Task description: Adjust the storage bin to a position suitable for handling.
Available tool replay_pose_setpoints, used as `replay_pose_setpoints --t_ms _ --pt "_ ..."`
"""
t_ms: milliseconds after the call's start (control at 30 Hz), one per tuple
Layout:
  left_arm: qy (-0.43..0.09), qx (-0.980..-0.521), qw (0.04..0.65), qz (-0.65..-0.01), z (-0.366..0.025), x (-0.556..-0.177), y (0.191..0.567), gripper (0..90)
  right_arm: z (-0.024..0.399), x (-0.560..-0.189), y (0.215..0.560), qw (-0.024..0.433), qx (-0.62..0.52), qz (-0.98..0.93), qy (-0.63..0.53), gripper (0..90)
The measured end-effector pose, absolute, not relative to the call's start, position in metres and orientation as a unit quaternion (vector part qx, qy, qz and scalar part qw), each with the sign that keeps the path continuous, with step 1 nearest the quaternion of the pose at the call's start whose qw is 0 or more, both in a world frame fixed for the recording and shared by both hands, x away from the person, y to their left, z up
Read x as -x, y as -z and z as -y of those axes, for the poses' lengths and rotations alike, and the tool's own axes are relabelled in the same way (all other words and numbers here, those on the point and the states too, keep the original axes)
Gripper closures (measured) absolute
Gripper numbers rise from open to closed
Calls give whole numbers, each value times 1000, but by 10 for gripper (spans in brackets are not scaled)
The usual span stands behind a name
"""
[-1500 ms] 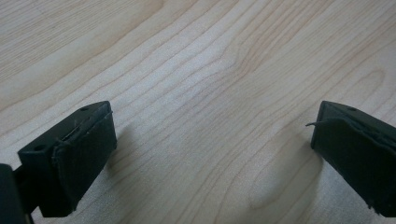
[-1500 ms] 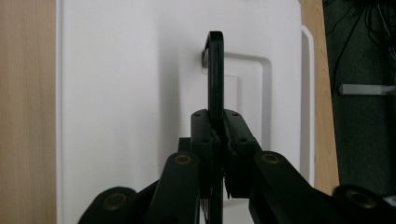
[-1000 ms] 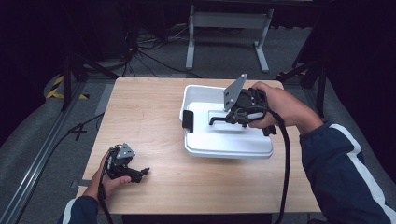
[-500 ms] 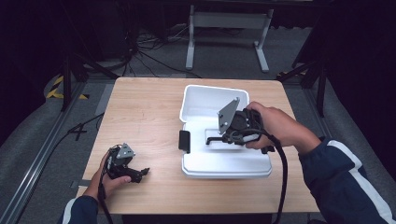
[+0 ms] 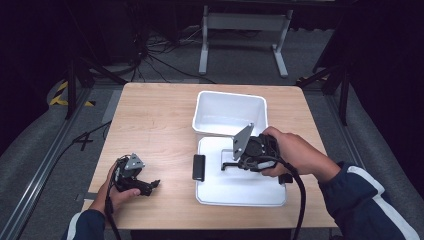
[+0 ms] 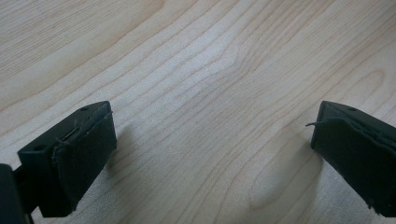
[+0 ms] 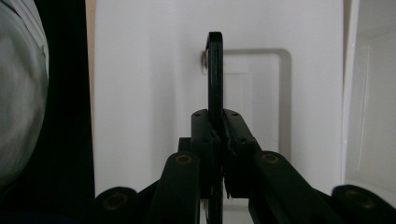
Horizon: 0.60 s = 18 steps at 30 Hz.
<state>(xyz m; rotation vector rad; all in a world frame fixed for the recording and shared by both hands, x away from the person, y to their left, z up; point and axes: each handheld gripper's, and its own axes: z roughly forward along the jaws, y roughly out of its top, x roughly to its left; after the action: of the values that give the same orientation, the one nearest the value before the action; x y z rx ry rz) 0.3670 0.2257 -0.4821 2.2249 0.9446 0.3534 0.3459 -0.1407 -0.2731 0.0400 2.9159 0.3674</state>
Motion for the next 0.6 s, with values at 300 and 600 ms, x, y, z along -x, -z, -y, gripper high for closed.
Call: replay_pose_setpoints --t_ms 300,600 --pt "-136 -856 342 -363 -226 -367 482 5 141 -338 295 86 -12 -989 -121 846" --pt "-136 -856 343 -363 -226 -367 482 5 138 -343 328 72 -11 -992 -104 878"
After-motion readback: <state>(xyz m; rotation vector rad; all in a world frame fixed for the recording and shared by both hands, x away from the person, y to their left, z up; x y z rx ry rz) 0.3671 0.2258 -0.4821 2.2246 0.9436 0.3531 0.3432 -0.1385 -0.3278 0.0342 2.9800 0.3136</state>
